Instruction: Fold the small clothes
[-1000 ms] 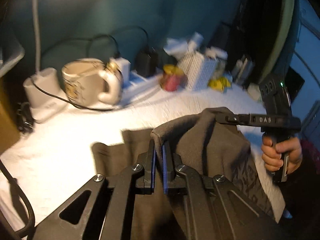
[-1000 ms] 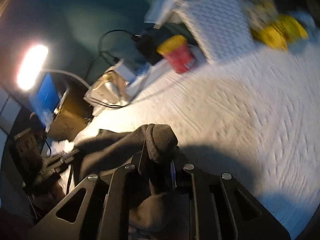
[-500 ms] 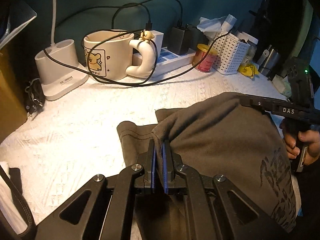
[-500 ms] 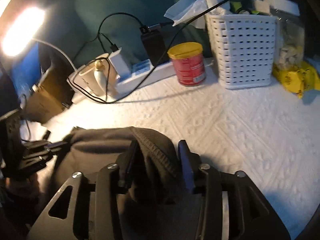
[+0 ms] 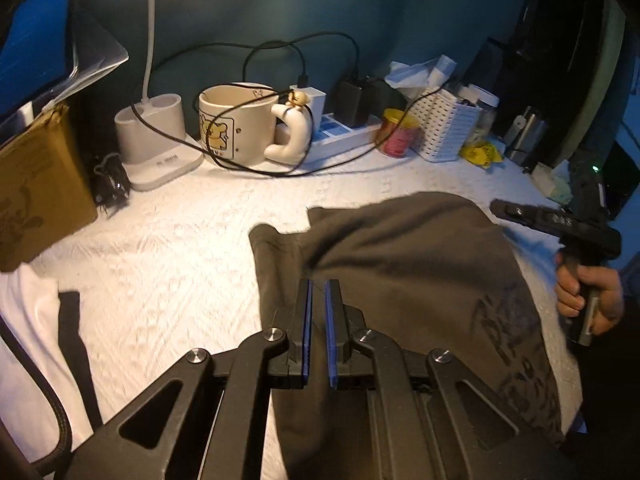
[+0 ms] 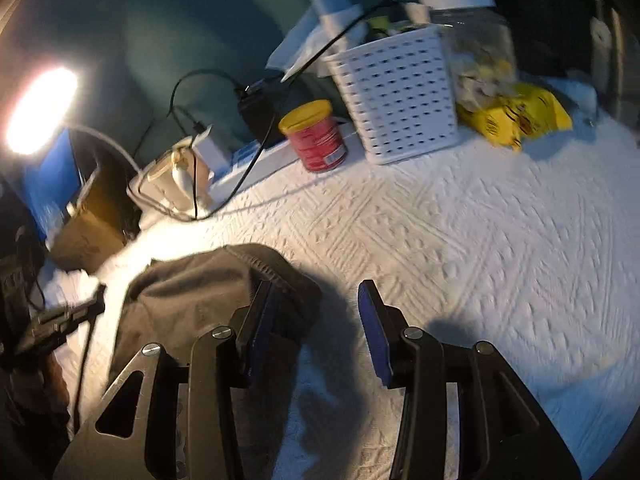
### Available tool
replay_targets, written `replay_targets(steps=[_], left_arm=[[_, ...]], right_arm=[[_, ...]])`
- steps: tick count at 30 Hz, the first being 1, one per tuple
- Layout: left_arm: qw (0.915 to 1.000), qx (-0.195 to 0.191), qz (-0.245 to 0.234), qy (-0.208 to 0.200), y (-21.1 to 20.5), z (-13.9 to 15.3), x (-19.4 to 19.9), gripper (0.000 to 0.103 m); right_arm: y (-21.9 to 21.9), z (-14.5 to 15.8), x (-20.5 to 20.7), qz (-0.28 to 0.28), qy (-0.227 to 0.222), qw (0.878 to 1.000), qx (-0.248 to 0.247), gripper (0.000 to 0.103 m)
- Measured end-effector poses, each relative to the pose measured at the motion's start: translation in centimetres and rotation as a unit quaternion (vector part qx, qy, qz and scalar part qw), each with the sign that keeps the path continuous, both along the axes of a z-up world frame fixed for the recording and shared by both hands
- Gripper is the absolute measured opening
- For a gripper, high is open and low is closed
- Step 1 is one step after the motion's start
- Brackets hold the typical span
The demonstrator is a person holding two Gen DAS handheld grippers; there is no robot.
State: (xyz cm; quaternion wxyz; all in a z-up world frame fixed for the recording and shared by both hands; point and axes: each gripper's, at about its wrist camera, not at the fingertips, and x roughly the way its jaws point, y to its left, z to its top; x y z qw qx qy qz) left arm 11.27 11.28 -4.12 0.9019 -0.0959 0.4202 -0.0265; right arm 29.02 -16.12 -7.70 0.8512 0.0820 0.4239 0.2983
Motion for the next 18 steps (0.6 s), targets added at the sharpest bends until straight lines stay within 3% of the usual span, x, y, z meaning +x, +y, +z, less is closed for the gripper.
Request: replay_targets(steps=[3, 10, 12, 14, 18], left_arm=[[0.9999, -0.009, -0.003, 0.013, -0.7, -0.8, -0.7, 0.006], [0.9990, -0.025, 0.004, 0.036, -0.9, -2.3, -1.3, 0.006], [0.9989, -0.026, 0.005, 0.039, -0.8, -2.6, -1.3, 0.006], [0.9988, -0.026, 0.004, 0.041, -0.7, -2.8, -1.3, 0.006], [0.9988, -0.024, 0.002, 0.041, -0.5, -2.8, -1.3, 0.006]], right_arm=[[-0.7, -0.1, 0.1, -0.009, 0.001, 1.000, 0.017, 0.045], [1.5, -2.0, 1.2, 0.042, 0.045, 0.997, 0.040, 0.045], [2.3, -2.5, 1.7, 0.059, 0.069, 0.994, 0.058, 0.034], [2.9, -2.5, 1.9, 0.070, 0.072, 0.993, 0.069, 0.016], [3.3, -0.7, 2.2, 0.067, 0.032, 0.995, 0.063, 0.012]])
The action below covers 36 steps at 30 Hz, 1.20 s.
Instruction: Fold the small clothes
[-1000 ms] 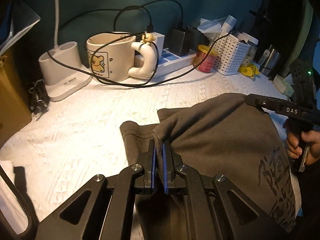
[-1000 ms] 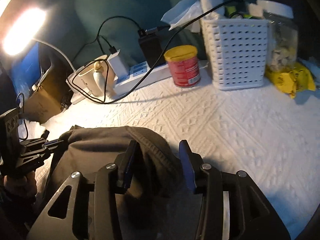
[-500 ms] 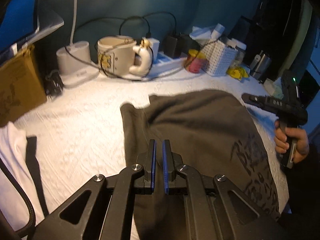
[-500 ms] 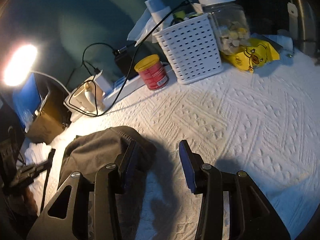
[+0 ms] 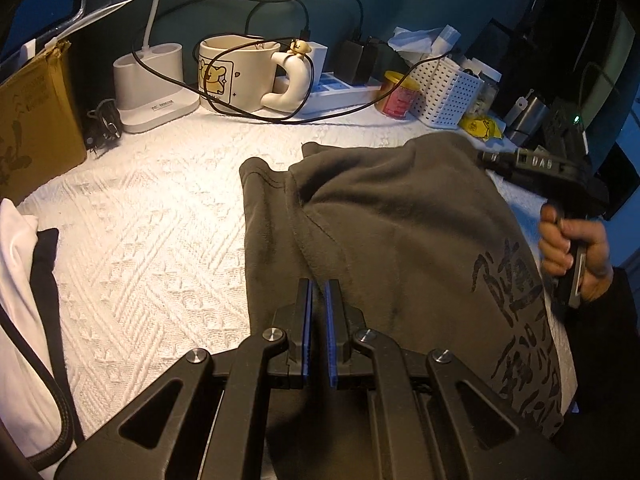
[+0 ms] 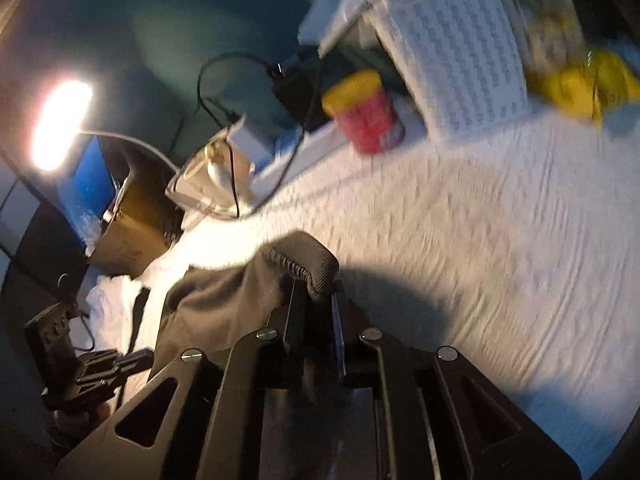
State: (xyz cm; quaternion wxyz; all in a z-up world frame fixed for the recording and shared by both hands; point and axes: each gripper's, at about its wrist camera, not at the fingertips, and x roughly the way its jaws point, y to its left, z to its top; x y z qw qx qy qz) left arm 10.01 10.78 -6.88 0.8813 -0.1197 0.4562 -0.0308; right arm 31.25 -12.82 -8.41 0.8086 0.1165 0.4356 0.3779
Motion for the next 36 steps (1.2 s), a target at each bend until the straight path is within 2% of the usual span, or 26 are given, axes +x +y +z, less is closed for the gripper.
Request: replay_targets(steps=[4, 9, 14, 17, 18, 19, 21, 29, 33, 36], left_arm=[[1.0000, -0.001, 0.003, -0.001, 0.2, 0.3, -0.6, 0.006], [1.0000, 0.002, 0.004, -0.002, 0.0, 0.7, -1.9, 0.006], [0.9999, 0.007, 0.008, -0.005, -0.2, 1.1, -3.8, 0.006], [0.9999, 0.009, 0.006, -0.011, -0.5, 1.4, -5.1, 0.008], [0.9999, 0.008, 0.004, -0.014, -0.6, 1.5, -5.6, 0.014], [0.9998, 0.007, 0.003, -0.016, -0.7, 1.6, -5.9, 0.024], [0.9997, 0.002, -0.004, -0.025, -1.2, 2.1, -7.1, 0.033], [0.9984, -0.029, -0.044, -0.023, -3.6, 2.1, -10.7, 0.033], [0.9960, -0.071, -0.054, 0.001, -4.0, 0.5, -11.8, 0.033], [0.9960, -0.076, -0.041, 0.023, -4.3, -0.8, -12.7, 0.033]], right_arm=[[0.1, 2.0, 0.2, -0.009, -0.053, 0.998, -0.020, 0.012], [0.9, 0.8, 0.0, -0.030, -0.067, 0.990, -0.117, 0.013], [0.5, 2.3, -2.8, -0.061, -0.107, 0.980, -0.158, 0.040], [0.0, 3.5, -4.8, -0.057, -0.117, 0.979, -0.154, 0.044], [-0.1, 3.7, -5.6, -0.056, -0.119, 0.979, -0.157, 0.044], [-0.3, 3.8, -6.4, -0.055, -0.119, 0.979, -0.159, 0.044], [-0.7, 4.0, -7.8, -0.054, -0.118, 0.979, -0.158, 0.044], [-2.9, 2.7, -13.7, -0.051, -0.086, 0.983, -0.153, 0.044], [-4.2, 1.4, -16.1, -0.050, -0.062, 0.985, -0.151, 0.044], [-5.2, 0.5, -17.7, -0.050, -0.040, 0.988, -0.137, 0.044]])
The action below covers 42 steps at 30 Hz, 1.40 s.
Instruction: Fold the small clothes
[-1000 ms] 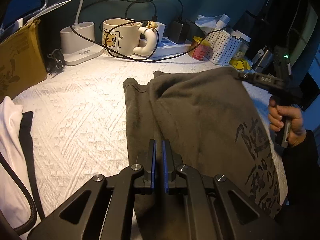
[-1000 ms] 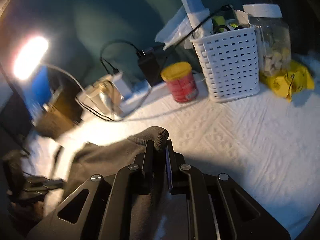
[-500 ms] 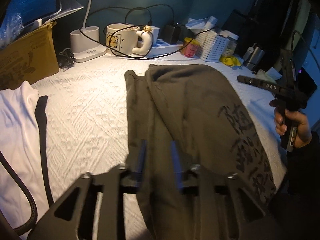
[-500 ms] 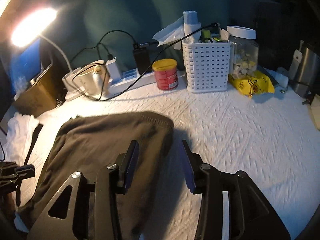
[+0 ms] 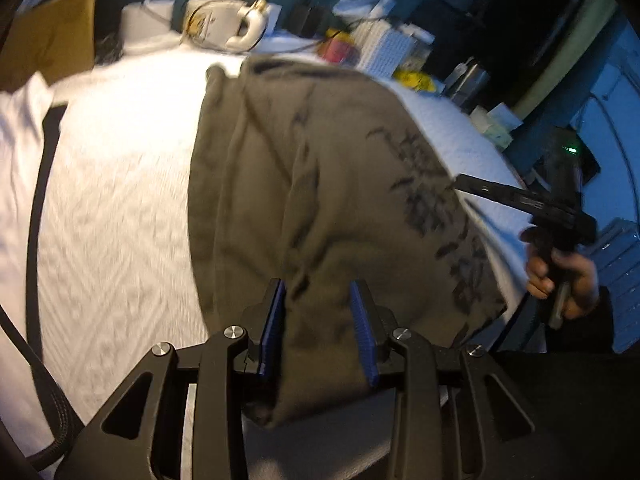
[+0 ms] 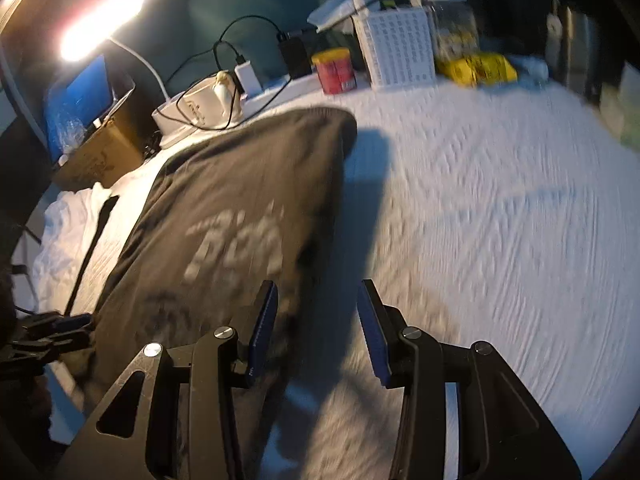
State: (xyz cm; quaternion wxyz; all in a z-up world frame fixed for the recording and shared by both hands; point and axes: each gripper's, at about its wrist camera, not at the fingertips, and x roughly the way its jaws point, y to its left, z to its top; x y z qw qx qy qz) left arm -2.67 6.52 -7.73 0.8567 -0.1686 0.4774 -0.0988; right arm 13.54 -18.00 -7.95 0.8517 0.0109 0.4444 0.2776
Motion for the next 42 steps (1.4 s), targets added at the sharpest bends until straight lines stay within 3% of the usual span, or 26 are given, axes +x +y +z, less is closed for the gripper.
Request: replay_targets(steps=[8, 11, 16, 19, 21, 23, 25, 27, 31, 35, 42], left_arm=[[0.9995, 0.006, -0.016, -0.026, -0.7, -0.3, -1.9, 0.033], [0.9993, 0.001, -0.015, -0.034, -0.4, -0.5, -2.3, 0.033], [0.9987, 0.026, -0.014, -0.041, -1.1, -0.4, -2.6, 0.032], [0.9986, 0.010, -0.009, -0.052, -1.1, -0.7, -2.8, 0.031], [0.9984, -0.004, -0.003, -0.057, -1.1, -1.0, -2.8, 0.022], [0.9983, 0.000, -0.001, -0.059, -1.5, -1.0, -2.8, 0.017], [0.9982, 0.004, -0.001, -0.060, -2.0, -0.8, -2.7, 0.006], [0.9983, -0.001, -0.003, -0.057, -3.0, -0.2, -2.7, 0.004], [0.9978, -0.006, -0.027, -0.061, -5.2, 0.7, -2.8, 0.004], [0.9986, 0.003, -0.044, -0.030, -7.1, -1.0, -3.1, 0.004], [0.9987, 0.007, -0.038, -0.033, -7.2, -1.2, -4.3, 0.003]], right_arm=[[-0.5, -1.6, -5.1, 0.036, 0.042, 0.998, 0.020, 0.044], [-0.5, -1.6, -6.6, 0.041, 0.031, 0.998, 0.019, 0.044], [-0.8, -2.1, -8.5, 0.023, 0.022, 0.998, 0.055, 0.044], [-0.5, -2.2, -9.3, 0.017, 0.029, 0.996, 0.081, 0.043], [-0.3, -2.5, -9.7, 0.015, 0.034, 0.994, 0.098, 0.019], [0.1, -2.6, -10.1, 0.018, 0.021, 0.996, 0.082, 0.011], [0.3, -2.3, -10.1, 0.022, 0.010, 0.997, 0.076, 0.010], [0.1, -1.8, -9.8, 0.023, 0.001, 0.997, 0.067, 0.009], [-1.6, -0.8, -9.5, 0.016, -0.022, 0.999, 0.031, 0.009], [-3.2, -0.4, -9.9, 0.016, -0.033, 0.999, -0.006, 0.009], [-3.8, -2.1, -11.9, -0.002, -0.035, 0.999, -0.022, 0.010]])
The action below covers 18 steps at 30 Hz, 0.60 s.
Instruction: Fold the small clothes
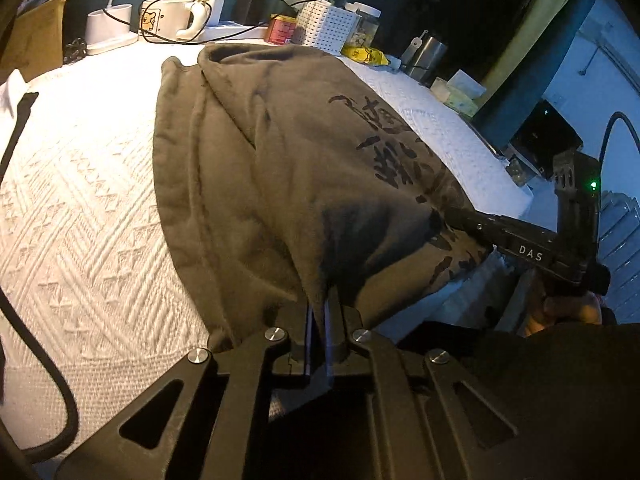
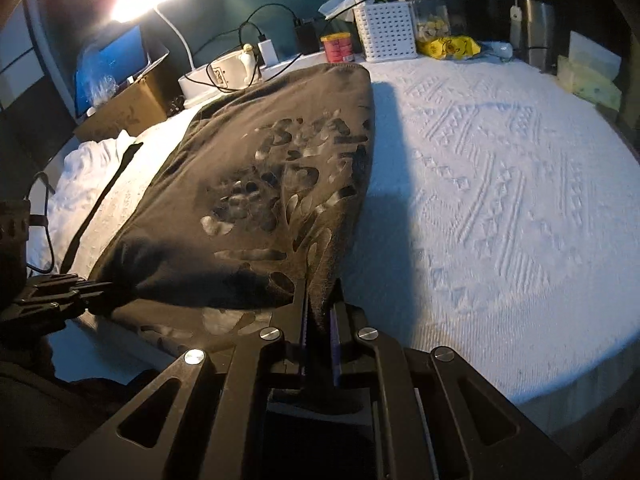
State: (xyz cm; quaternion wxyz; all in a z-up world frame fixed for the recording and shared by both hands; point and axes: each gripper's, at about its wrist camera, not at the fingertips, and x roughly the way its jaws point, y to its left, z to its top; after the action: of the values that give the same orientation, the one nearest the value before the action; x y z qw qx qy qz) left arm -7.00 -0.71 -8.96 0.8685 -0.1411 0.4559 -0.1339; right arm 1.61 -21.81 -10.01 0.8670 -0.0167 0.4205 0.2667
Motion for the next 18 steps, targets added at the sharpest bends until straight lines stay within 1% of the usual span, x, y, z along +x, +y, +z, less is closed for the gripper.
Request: replay_targets(steps=[4, 5, 8, 12, 14, 15, 18], left_arm=[[0.9995, 0.029, -0.010, 0.000, -0.8, 0.3, -0.3, 0.003], [0.9995, 0.030, -0.012, -0.001, -0.9, 0.1, -0.3, 0.003], [0.9998, 0.014, -0.014, -0.005, -0.6, -0.2, -0.1, 0.003], [0.9996, 0.024, -0.012, -0.012, -0.5, -0.2, -0.5, 0.003], [0.9990, 0.038, -0.013, -0.021, -0.9, -0.2, -0.9, 0.003], [0.9984, 0.049, -0.014, -0.026, -1.1, -0.2, -1.0, 0.004], [0.9966, 0.075, -0.017, -0.030, -1.7, 0.0, -1.1, 0.004]], right_arm=[[0.2, 0.1, -0.5, -0.008, -0.009, 1.000, -0.008, 0.010], [0.2, 0.1, -0.7, -0.012, -0.009, 1.000, -0.007, 0.009], [0.1, -0.1, -1.0, -0.021, -0.013, 1.000, -0.002, 0.010], [0.6, 0.0, -1.5, -0.023, -0.030, 0.999, -0.021, 0.010], [0.3, -0.1, -1.5, -0.023, -0.028, 0.999, -0.016, 0.010], [-0.1, -0.1, -1.5, -0.024, -0.021, 0.999, -0.005, 0.010], [-0.5, -0.1, -1.6, -0.024, -0.017, 1.000, 0.005, 0.011]])
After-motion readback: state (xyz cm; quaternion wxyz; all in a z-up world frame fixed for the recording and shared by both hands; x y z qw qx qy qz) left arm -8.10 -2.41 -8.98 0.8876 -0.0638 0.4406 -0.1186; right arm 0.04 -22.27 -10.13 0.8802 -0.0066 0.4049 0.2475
